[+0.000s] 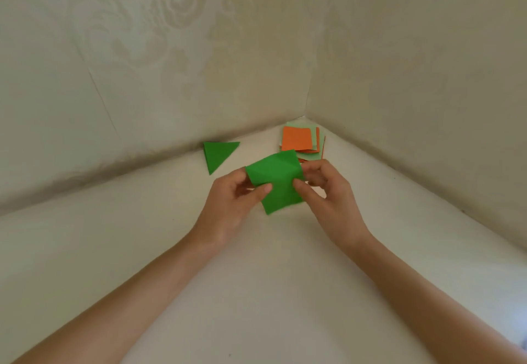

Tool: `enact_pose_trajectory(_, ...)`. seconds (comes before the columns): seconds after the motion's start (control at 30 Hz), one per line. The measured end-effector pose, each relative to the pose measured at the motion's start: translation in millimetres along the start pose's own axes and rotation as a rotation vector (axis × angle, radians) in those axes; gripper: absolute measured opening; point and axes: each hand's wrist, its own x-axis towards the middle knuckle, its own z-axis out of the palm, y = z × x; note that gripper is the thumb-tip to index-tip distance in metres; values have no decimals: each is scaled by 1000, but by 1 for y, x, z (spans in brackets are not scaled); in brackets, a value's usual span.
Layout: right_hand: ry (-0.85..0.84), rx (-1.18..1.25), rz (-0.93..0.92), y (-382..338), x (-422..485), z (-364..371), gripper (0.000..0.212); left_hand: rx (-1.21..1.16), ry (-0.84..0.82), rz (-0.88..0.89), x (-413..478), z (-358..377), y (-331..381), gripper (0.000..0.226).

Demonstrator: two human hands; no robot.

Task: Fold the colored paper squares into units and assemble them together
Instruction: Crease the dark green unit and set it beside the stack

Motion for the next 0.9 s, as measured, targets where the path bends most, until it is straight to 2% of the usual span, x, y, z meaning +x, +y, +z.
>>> enact_pose_trajectory(0.07, 10, -122, -122, -3, -2, -6, 23, 384, 12, 338, 0, -7, -3, 5)
enact_pose_trajectory(0.13, 15, -311, -322, 1, -1, -11, 24, 686, 5, 565, -2, -16, -9, 15)
enact_pose_trajectory(0.17, 9, -452, -454, 6, 0, -12, 23, 750, -10, 566, -3, -18, -10, 24)
enact_pose_trajectory(0.2, -1, -577, -569, 11, 1, -12, 21, 759, -26, 489, -5, -18, -12, 38)
enact_pose_trajectory(0.27, -39, -718, -666, 20, 1, -9, 19, 639, -60, 236, -8, -16, -15, 64)
enact_pose_trajectory(0.33, -93, -764, -665, 24, -1, -3, 18, 488, -102, 46, -8, -15, -17, 70)
enact_pose_trajectory(0.4, -153, -806, -646, 28, -4, 1, 17, 475, -137, -9, -6, -19, -22, 64)
enact_pose_trajectory(0.5, -240, -868, -602, 32, -6, 1, 19, 602, -209, 18, -6, -28, -23, 25)
enact_pose_trajectory(0.53, -258, -877, -592, 32, -6, 0, 21, 637, -240, 35, -7, -31, -23, 21)
enact_pose_trajectory(0.63, -297, -876, -519, 33, -4, -1, 27, 680, -238, 107, -7, -36, -26, 37)
enact_pose_trajectory(0.8, -275, -648, -374, 29, 0, -1, 27, 656, -139, 48, -7, -32, -26, 37)
enact_pose_trajectory(0.9, -236, -611, -263, 26, -2, 5, 29, 633, -107, 0, -9, -30, -23, 33)
